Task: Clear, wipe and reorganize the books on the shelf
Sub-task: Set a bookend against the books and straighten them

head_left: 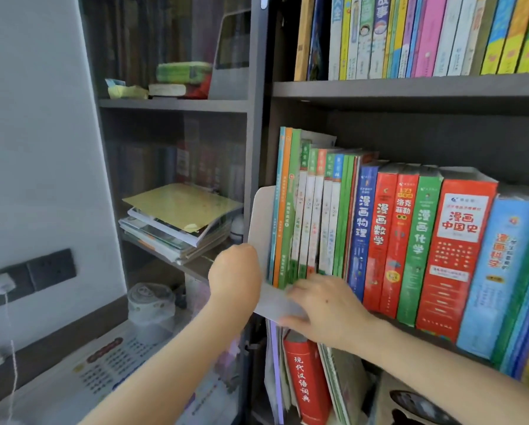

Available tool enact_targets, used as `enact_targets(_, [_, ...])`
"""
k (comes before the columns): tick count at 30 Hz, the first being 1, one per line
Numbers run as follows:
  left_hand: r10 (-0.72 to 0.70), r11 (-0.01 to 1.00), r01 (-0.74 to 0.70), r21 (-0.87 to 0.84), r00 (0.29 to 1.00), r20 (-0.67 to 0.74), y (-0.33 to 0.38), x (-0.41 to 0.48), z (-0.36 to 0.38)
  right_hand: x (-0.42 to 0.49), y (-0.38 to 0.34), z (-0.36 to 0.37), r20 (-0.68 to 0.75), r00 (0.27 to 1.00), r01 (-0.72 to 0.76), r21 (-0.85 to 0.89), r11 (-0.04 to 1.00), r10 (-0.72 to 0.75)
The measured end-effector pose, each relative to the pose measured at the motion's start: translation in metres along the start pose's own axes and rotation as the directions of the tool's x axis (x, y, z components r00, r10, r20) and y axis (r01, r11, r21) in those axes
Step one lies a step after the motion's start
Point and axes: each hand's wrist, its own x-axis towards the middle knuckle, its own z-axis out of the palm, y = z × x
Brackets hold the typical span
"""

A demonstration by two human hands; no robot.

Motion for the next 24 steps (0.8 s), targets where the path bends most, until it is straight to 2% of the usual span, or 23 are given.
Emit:
enact_targets(4, [0.001, 0.998, 0.004, -0.068, 0.997, 0.083, -0.009, -0.017, 0.011, -0.014, -0.011, 0.030, 0.002, 1.000, 0.011, 0.015, 1.000, -0.011])
enact_targets(9, [-0.054, 0.984, 0.057, -0.171, 0.998, 0.021, -0.011, -0.024, 0.018, -0.023, -0.027, 0.045, -0.018, 1.000, -0.026, -0.060, 0.998, 0.025])
enact_targets(14, [-0.111, 0.962, 0.106, -0.251, 0.994, -0.003, -0.005, -0.021, 0.031, -0.029, -0.026, 0.047, -0.010, 0.987, -0.161, 0.116, 0.980, 0.163])
enact_targets(16, [-0.109, 0.966, 0.106, -0.235, 0.994, -0.003, 0.005, -0.015, 0.035, -0.033, -0.021, 0.043, -0.039, 0.968, -0.235, 0.193, 0.953, 0.247])
enact_targets(20, [-0.121, 0.977, 0.127, -0.169, 0.992, 0.047, 0.021, -0.002, 0.042, -0.025, -0.010, 0.031, 0.117, 0.899, -0.437, 0.303, 0.847, 0.422])
enact_targets(24, [-0.116, 0.992, 0.119, -0.052, 0.992, 0.048, 0.037, 0.009, 0.051, -0.022, -0.003, 0.036, 0.157, 0.867, -0.497, 0.328, 0.804, 0.472])
